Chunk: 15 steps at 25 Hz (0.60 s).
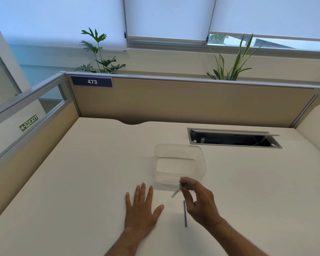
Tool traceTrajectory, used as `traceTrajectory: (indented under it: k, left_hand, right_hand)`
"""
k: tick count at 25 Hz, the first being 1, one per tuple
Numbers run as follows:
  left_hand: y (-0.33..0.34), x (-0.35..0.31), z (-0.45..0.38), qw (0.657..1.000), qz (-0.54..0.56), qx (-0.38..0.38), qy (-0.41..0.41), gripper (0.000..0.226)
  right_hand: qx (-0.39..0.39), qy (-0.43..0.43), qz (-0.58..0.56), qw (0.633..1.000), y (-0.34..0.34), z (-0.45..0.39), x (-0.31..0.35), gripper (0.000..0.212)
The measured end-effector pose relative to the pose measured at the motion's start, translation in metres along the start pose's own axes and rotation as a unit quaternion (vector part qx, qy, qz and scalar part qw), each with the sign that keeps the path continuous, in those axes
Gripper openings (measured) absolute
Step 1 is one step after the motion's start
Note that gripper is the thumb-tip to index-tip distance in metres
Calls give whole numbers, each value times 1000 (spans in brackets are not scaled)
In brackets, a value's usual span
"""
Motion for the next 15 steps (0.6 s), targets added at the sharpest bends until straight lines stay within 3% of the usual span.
traceTrajectory:
  k: [3, 8, 15]
  left_hand:
    - [1, 1, 0, 1000, -1, -7, 0, 79]
    - [2, 1, -1, 1000, -7, -5, 1, 80]
    - [4, 3, -2, 1000, -8, -2, -4, 80]
  right_hand:
    - [72, -6, 32, 997, 7, 9, -3, 51]
    - [-2, 39, -20, 999, -3, -2, -6, 44]
    - [-30, 26, -18, 999, 1, -1, -4, 30]
Point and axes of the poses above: each hand's wrist, its own z-axis away from the middle knuckle, its own y-axis out of the palm, x = y × z, the point moved 5 cm from there along -z, towards the middle knuckle, and after that the axes turned 7 degrees about z, right-handed, at the moved point
